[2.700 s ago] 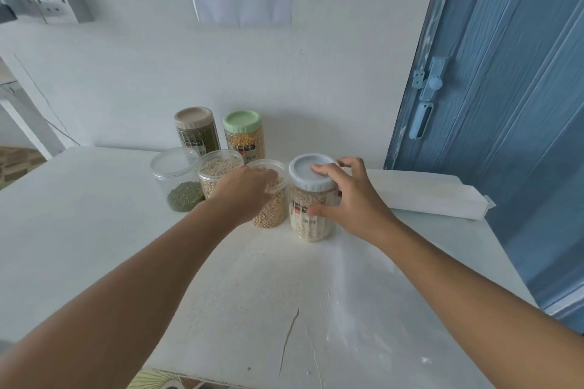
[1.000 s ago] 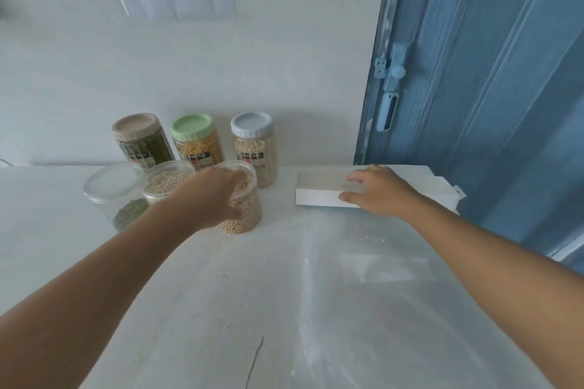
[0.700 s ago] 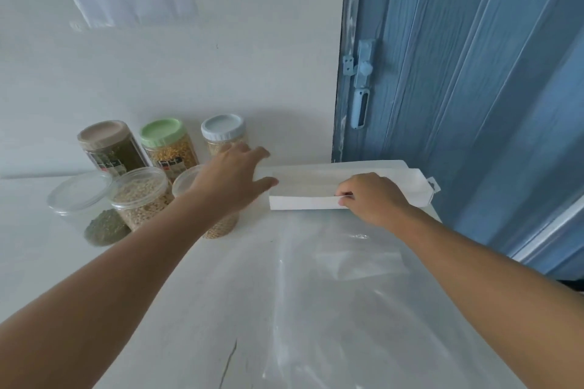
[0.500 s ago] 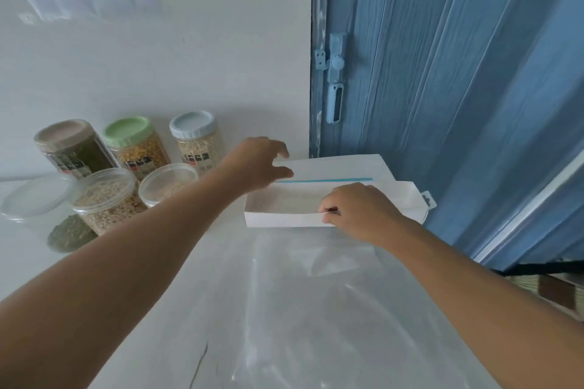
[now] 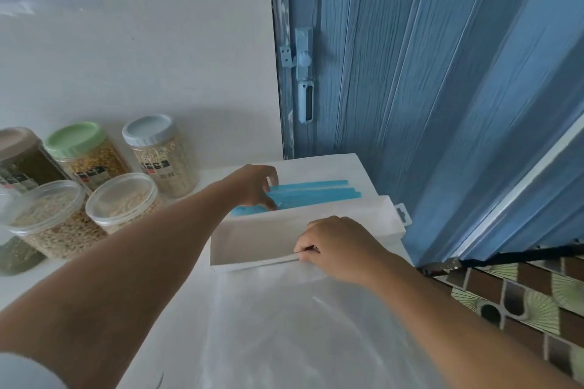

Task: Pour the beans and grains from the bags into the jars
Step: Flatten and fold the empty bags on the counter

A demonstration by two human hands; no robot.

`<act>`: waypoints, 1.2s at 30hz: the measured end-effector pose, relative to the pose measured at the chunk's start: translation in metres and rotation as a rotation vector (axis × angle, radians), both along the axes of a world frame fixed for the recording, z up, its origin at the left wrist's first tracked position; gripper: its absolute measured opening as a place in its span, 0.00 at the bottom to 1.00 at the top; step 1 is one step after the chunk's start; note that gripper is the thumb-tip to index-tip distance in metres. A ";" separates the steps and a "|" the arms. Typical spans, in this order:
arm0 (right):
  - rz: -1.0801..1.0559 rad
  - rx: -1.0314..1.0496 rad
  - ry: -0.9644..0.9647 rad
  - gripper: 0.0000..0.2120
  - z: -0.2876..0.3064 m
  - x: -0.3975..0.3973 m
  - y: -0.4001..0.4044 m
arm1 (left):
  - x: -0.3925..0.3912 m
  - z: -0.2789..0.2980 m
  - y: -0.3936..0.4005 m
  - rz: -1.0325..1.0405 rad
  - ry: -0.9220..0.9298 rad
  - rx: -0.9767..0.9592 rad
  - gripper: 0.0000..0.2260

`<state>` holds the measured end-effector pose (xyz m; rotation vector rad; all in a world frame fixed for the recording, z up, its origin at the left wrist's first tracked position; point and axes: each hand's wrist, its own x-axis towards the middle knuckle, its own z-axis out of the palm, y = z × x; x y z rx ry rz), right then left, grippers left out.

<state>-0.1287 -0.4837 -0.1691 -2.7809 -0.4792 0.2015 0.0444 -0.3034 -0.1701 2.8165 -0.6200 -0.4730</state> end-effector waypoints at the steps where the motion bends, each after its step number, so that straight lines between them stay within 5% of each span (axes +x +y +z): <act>1: 0.003 -0.002 -0.003 0.09 0.001 0.003 0.001 | 0.003 -0.001 0.003 0.025 -0.011 -0.020 0.25; 12: -0.061 0.084 0.061 0.09 -0.011 0.017 0.006 | 0.001 -0.010 0.019 0.005 -0.127 -0.160 0.16; 16: -0.076 0.103 0.038 0.09 -0.017 0.016 0.006 | -0.004 -0.004 0.023 -0.061 -0.021 -0.320 0.08; 22: -0.082 0.106 0.059 0.08 -0.017 0.012 0.005 | -0.001 -0.013 0.034 -0.144 -0.022 0.058 0.13; 36: -0.030 0.097 0.128 0.06 -0.008 -0.013 0.007 | 0.001 -0.017 0.034 -0.120 0.028 0.088 0.17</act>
